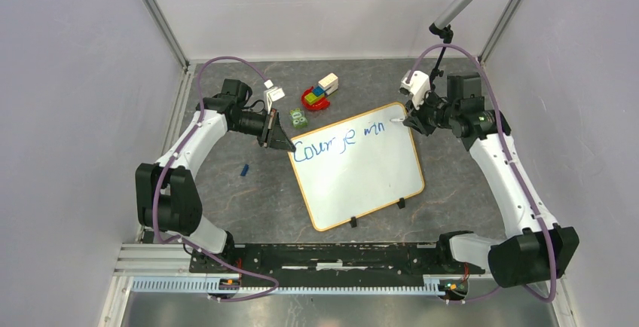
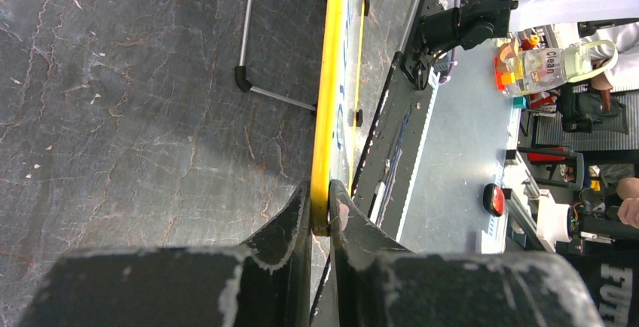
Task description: Write a sentence on the whiteboard
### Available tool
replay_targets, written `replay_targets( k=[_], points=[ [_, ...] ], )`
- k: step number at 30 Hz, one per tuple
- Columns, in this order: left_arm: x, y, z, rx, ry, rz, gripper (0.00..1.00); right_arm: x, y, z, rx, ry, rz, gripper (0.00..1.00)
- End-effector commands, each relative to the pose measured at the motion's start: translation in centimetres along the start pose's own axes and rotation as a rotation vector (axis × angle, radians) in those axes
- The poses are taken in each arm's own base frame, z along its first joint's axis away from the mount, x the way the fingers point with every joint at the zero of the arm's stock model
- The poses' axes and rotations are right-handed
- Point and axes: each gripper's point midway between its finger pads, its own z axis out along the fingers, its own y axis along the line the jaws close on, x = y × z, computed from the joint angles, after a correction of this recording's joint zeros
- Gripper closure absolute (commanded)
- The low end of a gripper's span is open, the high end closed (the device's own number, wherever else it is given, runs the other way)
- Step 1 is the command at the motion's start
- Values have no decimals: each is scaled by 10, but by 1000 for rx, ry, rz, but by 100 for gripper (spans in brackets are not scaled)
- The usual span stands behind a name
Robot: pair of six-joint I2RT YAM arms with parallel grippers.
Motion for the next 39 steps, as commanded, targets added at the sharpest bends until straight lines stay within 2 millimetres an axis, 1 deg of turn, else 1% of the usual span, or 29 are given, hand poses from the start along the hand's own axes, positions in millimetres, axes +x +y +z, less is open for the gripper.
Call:
replay_targets(
  k=[1, 10, 16, 19, 25, 32, 39],
  points=[
    [-4, 4, 1, -19, 5, 41, 98, -21, -16, -3, 58, -55, -16, 100],
    [-4, 5, 1, -21, 5, 43, 97, -21, -17, 6, 32, -57, -2, 100],
    [-4, 6, 2, -22, 7, 41, 98, -23, -10, 10, -16, -64, 3, 100],
    [-4, 6, 2, -21, 8, 38, 98, -17, -5, 12, -33, -48, -1, 100],
    [-4, 7, 3, -23, 11, 38, 98, 5, 5, 17, -64, 5, -3, 100],
    [-4, 7, 2, -24, 9, 37, 97, 24, 9, 17, -51, 48, -12, 100],
    [-4, 6, 2, -25, 8, 40, 98, 25, -9, 7, 31, 62, -6, 100]
  ],
)
